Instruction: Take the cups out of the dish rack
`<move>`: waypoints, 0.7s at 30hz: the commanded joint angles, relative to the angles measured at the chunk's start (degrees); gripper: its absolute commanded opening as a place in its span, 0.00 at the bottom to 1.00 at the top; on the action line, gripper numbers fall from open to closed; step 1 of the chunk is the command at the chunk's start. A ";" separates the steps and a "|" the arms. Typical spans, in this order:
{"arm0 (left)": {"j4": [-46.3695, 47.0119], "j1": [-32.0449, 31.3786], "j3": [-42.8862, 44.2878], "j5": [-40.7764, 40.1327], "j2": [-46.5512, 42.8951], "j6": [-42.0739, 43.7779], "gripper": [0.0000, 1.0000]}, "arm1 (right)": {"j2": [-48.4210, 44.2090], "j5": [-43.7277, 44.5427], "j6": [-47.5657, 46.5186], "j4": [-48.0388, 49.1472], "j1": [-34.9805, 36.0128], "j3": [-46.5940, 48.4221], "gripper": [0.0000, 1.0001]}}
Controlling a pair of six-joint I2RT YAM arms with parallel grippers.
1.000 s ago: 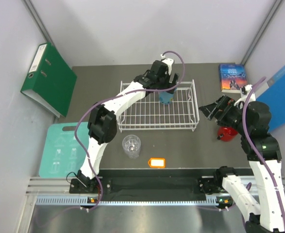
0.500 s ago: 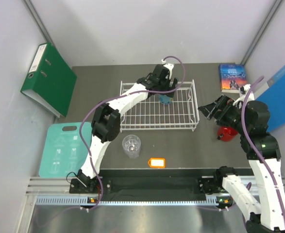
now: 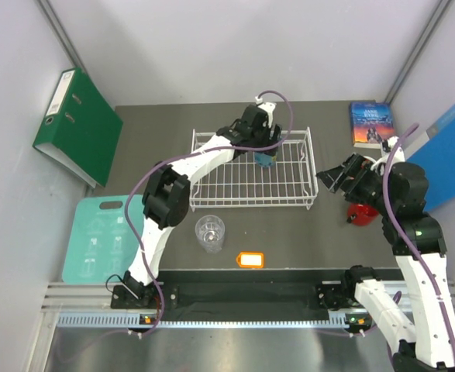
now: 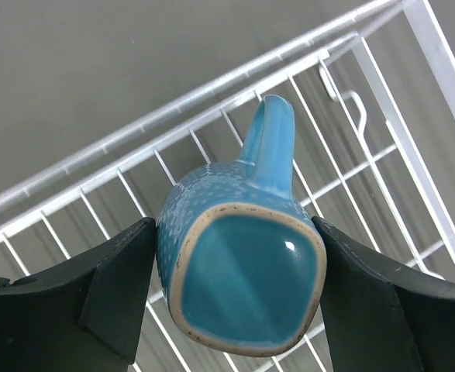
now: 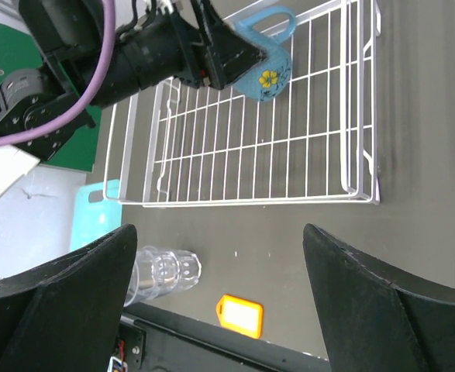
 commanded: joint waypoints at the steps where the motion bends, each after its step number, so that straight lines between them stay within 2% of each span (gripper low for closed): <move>1: 1.82 0.03 -4.76 0.83 -7.56 -3.50 0.00 | -1.19 0.78 0.22 1.91 0.59 0.03 0.87; 5: 2.62 0.03 -7.14 -1.63 -13.80 -5.61 0.00 | -1.28 1.04 0.83 3.22 0.51 -0.23 0.87; 11: 6.56 0.03 -12.66 0.03 -25.05 -10.80 0.00 | -0.84 1.40 2.58 6.82 0.59 -0.06 0.88; 17: 11.14 0.82 -18.55 7.93 -32.43 -17.82 0.00 | -0.75 -2.03 5.84 12.44 0.59 -2.52 0.88; 21: 20.71 2.49 -26.73 18.38 -36.73 -27.22 0.00 | -1.10 -1.69 7.86 14.91 0.59 -3.92 0.88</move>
